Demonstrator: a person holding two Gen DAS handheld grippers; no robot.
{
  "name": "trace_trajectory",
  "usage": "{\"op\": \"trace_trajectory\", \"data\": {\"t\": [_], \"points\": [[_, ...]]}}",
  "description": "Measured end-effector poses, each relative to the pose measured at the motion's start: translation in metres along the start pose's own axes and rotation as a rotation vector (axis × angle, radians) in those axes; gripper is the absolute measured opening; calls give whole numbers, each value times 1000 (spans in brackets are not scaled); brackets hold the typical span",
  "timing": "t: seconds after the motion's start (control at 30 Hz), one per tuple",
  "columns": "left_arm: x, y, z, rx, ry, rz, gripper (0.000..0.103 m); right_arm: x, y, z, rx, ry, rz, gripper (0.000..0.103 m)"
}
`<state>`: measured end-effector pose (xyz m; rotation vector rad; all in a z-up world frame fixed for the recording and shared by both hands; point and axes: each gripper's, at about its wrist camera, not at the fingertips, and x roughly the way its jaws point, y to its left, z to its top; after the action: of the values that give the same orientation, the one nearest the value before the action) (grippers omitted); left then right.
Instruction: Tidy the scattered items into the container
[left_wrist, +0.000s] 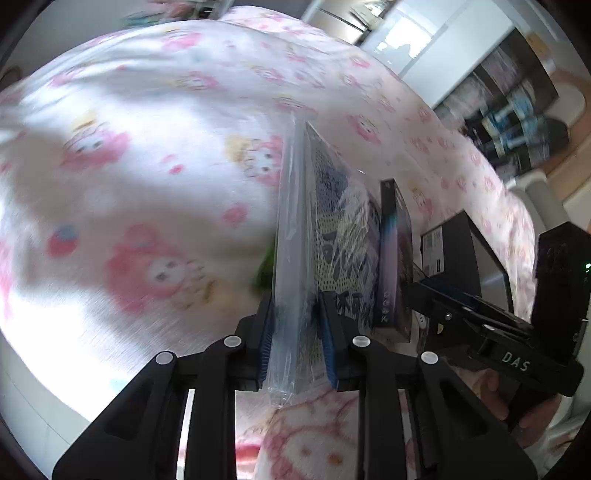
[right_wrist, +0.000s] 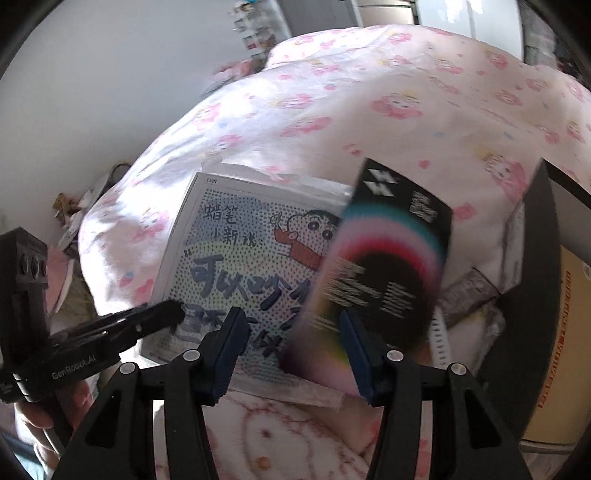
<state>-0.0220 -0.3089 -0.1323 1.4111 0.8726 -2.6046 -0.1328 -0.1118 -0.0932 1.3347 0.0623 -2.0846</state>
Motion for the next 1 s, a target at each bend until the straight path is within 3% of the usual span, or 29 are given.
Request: {"op": "trace_trajectory", "data": {"t": [0.17,0.33,0.47,0.6,0.73,0.8,0.87,1.0], "points": [[-8,25,-4,-63,-15,31,25,22,16,2,-68,75,24,49],[-1,46,-4,-96,3,89,26,42,16,18,-21,131,89,49],[2,56,2,-110,-29,109,47,56,26,23,-50,146,86,50],[14,62,14,-121,-37,60,47,65,31,25,-31,151,76,51],[32,58,22,-129,-37,53,50,71,32,15,-43,147,97,70],[32,59,22,-125,-38,64,48,85,40,18,-91,175,75,71],[35,54,22,-111,-26,81,42,91,46,20,-124,193,56,72],[12,54,13,-63,-33,118,42,86,60,24,-155,167,20,60]]}}
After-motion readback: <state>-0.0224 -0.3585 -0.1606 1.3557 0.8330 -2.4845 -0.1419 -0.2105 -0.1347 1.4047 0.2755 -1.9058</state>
